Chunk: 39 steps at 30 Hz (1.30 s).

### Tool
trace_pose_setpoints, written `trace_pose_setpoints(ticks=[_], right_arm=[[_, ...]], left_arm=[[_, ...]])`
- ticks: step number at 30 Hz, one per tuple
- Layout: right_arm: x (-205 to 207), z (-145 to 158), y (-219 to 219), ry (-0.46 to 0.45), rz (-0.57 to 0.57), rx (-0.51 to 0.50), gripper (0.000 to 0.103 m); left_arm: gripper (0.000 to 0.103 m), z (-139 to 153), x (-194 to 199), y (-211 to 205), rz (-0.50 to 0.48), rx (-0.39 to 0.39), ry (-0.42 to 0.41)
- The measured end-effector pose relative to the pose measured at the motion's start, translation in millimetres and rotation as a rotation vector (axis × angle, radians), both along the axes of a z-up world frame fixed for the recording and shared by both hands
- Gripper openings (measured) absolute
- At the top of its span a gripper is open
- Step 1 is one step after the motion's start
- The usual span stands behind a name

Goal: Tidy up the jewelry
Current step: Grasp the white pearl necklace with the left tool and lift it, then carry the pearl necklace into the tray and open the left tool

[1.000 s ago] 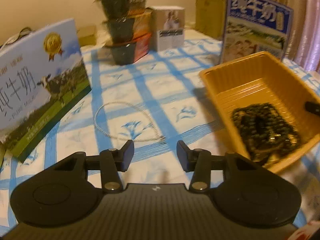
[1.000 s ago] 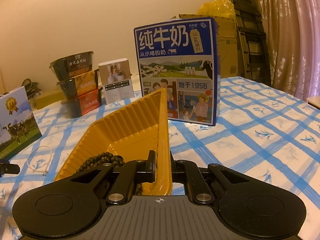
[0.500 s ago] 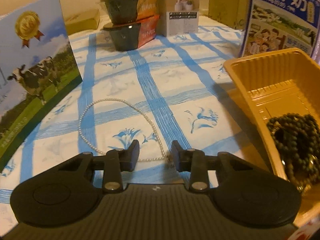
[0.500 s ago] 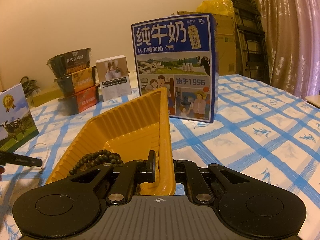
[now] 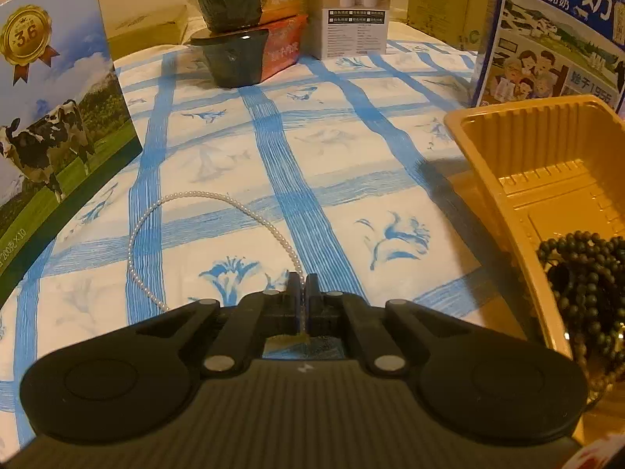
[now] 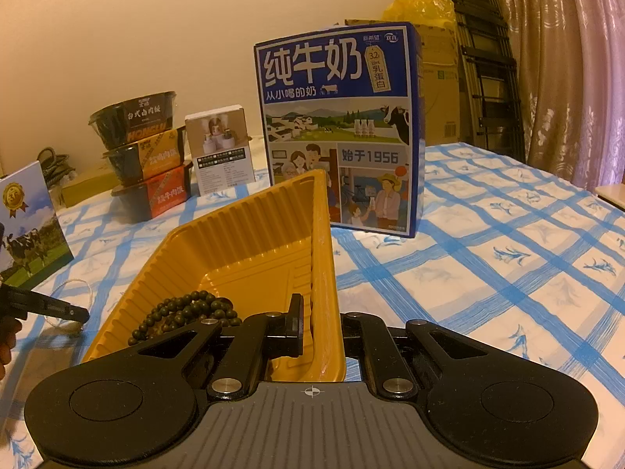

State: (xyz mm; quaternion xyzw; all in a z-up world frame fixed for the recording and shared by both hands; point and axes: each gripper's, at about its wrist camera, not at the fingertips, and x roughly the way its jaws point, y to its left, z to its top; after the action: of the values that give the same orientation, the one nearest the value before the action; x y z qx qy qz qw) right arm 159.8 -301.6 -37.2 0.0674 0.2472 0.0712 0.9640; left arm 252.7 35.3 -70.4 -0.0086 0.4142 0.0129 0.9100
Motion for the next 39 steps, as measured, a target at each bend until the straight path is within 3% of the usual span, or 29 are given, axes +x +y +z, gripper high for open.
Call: trace_pose_setpoints(ticks=[5, 14, 24, 32, 39], right_arm=[[0, 0, 0, -0.001, -0.001, -0.001, 0.009], [1, 0, 1, -0.001, -0.002, 0.0, 0.009], [3, 0, 2, -0.002, -0.005, 0.003, 0.009], [4, 0, 1, -0.001, -0.005, 0.008, 0.009], [5, -2, 0, 0.0, -0.007, 0.014, 0.009]], left_arm=[[0.001, 29, -12, 7, -0.021, -0.022, -0.047], [0.001, 124, -35, 8, -0.086, -0.074, -0.234], [0.001, 197, -40, -48, -0.227, -0.194, -0.386], [0.001, 213, -28, -97, -0.319, -0.32, -0.42], [0.001, 194, -21, -123, -0.359, -0.399, -0.343]])
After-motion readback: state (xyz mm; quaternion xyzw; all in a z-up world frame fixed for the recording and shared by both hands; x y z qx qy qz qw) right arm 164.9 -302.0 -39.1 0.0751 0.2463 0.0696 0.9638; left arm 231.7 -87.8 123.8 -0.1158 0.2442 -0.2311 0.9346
